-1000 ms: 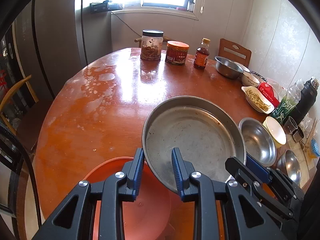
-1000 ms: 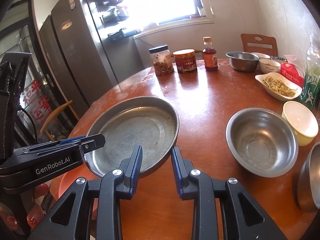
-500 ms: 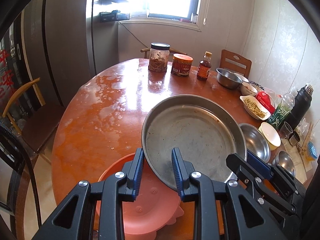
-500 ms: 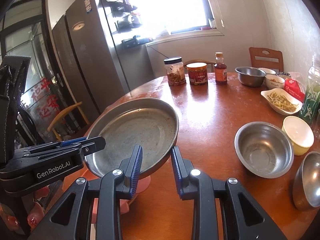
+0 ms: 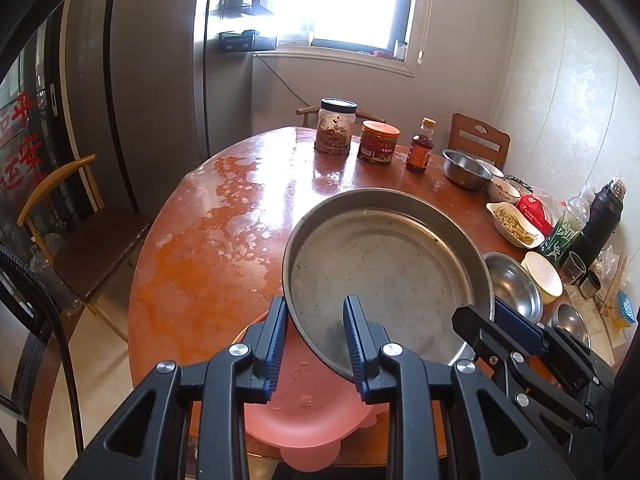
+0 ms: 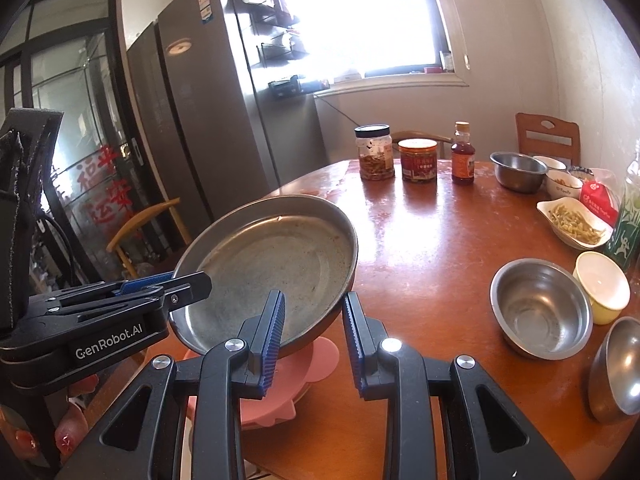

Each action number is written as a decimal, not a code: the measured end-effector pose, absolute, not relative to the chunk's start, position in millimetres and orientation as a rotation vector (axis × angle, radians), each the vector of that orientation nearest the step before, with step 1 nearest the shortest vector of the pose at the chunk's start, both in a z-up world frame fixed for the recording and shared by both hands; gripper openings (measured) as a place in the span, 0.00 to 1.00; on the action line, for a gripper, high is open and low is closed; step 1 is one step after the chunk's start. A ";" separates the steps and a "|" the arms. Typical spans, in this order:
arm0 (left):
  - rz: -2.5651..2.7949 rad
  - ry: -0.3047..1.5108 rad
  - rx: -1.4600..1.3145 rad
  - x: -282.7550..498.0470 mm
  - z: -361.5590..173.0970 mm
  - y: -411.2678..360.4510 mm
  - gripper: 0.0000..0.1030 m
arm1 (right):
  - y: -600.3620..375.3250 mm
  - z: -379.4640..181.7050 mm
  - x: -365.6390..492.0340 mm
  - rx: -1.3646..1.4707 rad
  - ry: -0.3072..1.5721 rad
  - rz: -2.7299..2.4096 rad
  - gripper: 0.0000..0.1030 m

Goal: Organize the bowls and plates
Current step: 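Close the left gripper on the steel pan rim and lift it, then carry the steel pan with the left gripper over the pink plate stack, then lower the steel pan onto the pink plate and open the left gripper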

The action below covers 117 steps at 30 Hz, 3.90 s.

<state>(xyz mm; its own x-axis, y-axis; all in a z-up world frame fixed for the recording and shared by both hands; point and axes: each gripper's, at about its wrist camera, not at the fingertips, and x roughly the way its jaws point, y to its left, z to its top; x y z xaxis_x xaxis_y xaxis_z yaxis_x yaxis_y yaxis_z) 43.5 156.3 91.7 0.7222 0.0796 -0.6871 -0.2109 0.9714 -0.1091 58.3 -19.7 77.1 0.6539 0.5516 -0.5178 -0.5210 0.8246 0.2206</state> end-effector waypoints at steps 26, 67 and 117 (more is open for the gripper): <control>0.209 0.790 -0.244 17.5 53.2 191.6 0.28 | 16.9 53.1 40.2 -0.036 0.656 0.669 0.30; 0.233 0.870 -0.260 28.6 5.7 206.3 0.28 | 53.2 8.0 53.3 -0.135 0.754 0.662 0.31; 0.227 0.827 -0.260 11.7 17.3 199.8 0.28 | 34.1 13.0 43.9 -0.054 0.780 0.704 0.53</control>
<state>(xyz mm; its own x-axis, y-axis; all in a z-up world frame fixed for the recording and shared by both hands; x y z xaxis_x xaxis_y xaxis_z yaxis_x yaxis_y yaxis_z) 11.7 199.8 17.3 0.6564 0.0977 -0.7480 -0.2987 0.9442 -0.1389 43.9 34.1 13.0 0.4972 0.5616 -0.6613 -0.6003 0.7730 0.2051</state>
